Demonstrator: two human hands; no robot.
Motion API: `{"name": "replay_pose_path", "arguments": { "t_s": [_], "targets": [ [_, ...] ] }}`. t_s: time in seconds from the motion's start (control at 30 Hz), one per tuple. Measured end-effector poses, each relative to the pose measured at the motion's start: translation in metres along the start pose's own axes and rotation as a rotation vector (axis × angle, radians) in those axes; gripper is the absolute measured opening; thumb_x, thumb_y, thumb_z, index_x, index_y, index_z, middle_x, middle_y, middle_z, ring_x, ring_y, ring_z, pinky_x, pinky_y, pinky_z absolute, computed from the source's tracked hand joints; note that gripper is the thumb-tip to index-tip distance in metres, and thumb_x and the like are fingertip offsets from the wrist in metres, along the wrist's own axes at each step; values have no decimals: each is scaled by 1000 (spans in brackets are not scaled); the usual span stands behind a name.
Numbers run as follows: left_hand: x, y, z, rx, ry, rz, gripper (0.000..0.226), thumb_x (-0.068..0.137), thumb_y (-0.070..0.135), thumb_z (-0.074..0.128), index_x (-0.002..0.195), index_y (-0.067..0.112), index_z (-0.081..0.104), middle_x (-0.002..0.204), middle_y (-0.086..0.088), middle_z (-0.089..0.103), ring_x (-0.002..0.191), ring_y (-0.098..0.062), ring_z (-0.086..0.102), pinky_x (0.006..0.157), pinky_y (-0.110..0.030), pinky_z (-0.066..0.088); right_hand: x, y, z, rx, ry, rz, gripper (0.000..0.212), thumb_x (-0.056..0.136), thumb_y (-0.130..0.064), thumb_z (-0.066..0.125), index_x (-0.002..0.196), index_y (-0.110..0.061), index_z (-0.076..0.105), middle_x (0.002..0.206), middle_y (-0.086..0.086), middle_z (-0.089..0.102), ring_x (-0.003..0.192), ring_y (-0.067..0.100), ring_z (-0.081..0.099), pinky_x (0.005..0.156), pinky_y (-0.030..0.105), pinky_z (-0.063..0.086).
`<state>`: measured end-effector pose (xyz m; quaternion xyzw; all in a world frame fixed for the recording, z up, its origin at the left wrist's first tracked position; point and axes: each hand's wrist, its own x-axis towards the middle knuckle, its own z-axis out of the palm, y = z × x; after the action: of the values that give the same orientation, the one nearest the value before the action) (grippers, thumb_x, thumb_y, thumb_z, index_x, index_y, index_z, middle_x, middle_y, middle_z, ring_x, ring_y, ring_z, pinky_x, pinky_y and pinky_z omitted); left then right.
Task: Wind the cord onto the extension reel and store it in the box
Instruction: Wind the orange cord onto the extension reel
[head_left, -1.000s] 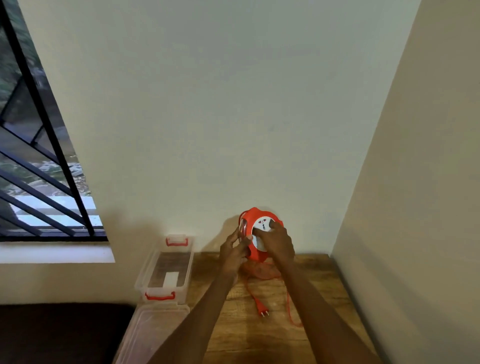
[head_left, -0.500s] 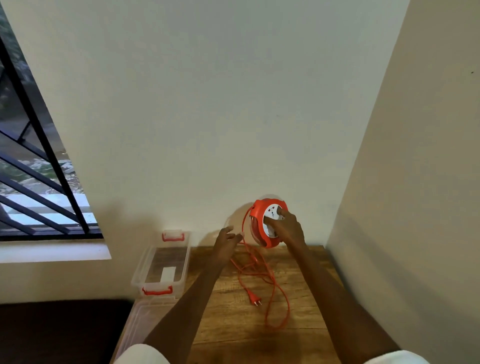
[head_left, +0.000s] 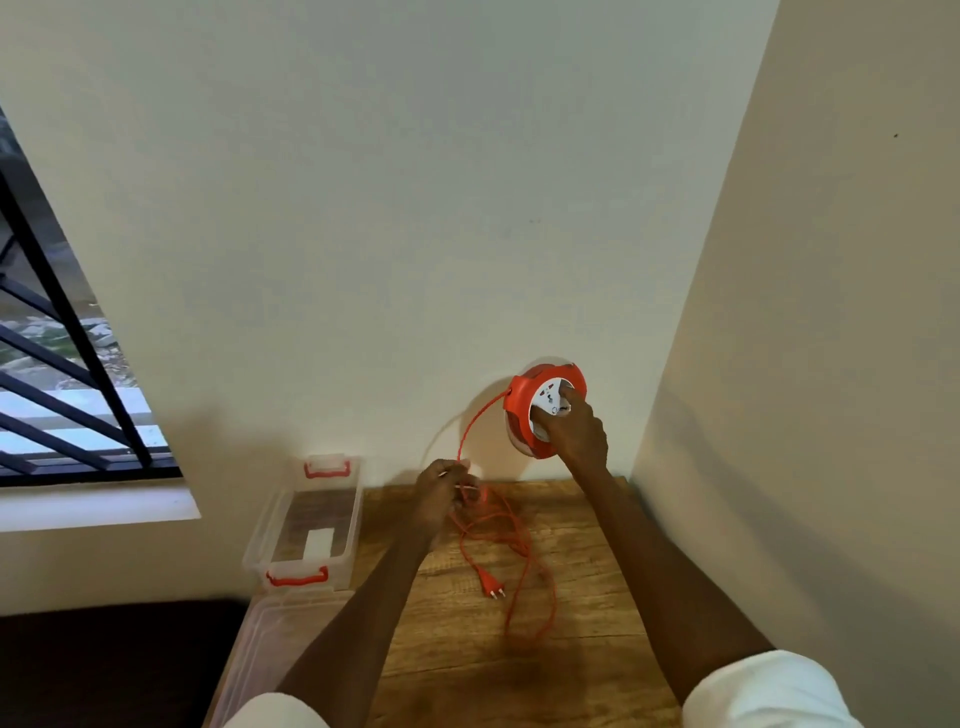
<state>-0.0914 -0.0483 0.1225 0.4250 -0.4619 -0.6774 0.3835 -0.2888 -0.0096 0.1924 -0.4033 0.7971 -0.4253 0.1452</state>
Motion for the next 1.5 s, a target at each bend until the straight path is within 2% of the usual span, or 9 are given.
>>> {"name": "replay_pose_path", "arguments": {
  "t_s": [0.23, 0.43, 0.63, 0.9, 1.07, 1.2, 1.3, 1.37, 1.5],
  "targets": [
    [15, 33, -32, 165, 424, 194, 48, 90, 51, 66, 75, 6, 56, 62, -7, 54, 50, -19, 59, 43, -24, 41, -9, 19, -1, -326, 50, -113, 64, 93, -51, 58, 148, -30, 35, 137, 8, 61, 116, 34, 63, 97, 45, 51],
    [14, 57, -41, 645, 316, 71, 89, 78, 88, 39, 71, 5, 70, 56, -6, 70, 46, -17, 64, 55, -26, 45, -10, 13, 8, -46, 71, 40, 68, 93, -53, 60, 150, -28, 34, 145, 8, 53, 127, 36, 55, 103, 48, 46],
    [3, 45, -46, 834, -9, 215, 45, 95, 46, 61, 83, 4, 73, 84, -13, 76, 79, -25, 73, 80, -36, 56, -6, -9, 18, 666, 76, 331, 70, 92, -44, 66, 151, -20, 37, 148, 10, 48, 131, 35, 50, 106, 50, 48],
    [-30, 4, -5, 997, 310, 873, 7, 95, 21, 62, 101, 21, 59, 90, 3, 66, 75, -11, 64, 60, -25, 54, -6, -30, 35, 810, -12, 317, 73, 92, -40, 67, 153, -21, 32, 149, 10, 47, 131, 35, 50, 104, 52, 48],
    [-30, -14, 13, 1047, 205, 419, 25, 99, 32, 52, 112, 18, 68, 94, 0, 75, 81, -17, 70, 71, -26, 56, -7, -30, 42, 656, -53, 175, 72, 89, -32, 73, 150, -23, 36, 146, 6, 50, 129, 31, 52, 103, 48, 51],
    [-20, 3, 4, 668, 102, 27, 22, 100, 18, 52, 112, 4, 64, 72, 3, 66, 49, -6, 57, 46, -21, 52, -7, -24, 40, 558, -16, 119, 72, 88, -33, 73, 150, -24, 36, 145, 5, 50, 130, 31, 51, 104, 48, 49],
    [-15, 16, 2, 395, 67, 69, 57, 97, 24, 63, 148, 14, 38, 119, -1, 61, 94, -12, 66, 64, -12, 55, -9, -23, 40, 523, -15, 101, 73, 89, -38, 71, 151, -24, 33, 147, 6, 49, 131, 32, 50, 103, 49, 51],
    [-8, 21, 5, 424, 17, 158, 70, 93, 31, 68, 153, 20, 33, 144, -7, 50, 125, -25, 56, 97, -34, 54, -12, -25, 42, 504, -31, 90, 74, 90, -41, 69, 151, -25, 31, 148, 6, 48, 131, 32, 50, 101, 48, 52],
    [3, 29, 12, 365, 50, 317, 61, 88, 37, 73, 143, 23, 47, 131, -2, 61, 117, -25, 62, 92, -34, 54, -18, -31, 48, 436, -79, 53, 75, 90, -47, 67, 152, -25, 31, 151, 6, 46, 131, 32, 51, 99, 45, 54]
  ]
}}
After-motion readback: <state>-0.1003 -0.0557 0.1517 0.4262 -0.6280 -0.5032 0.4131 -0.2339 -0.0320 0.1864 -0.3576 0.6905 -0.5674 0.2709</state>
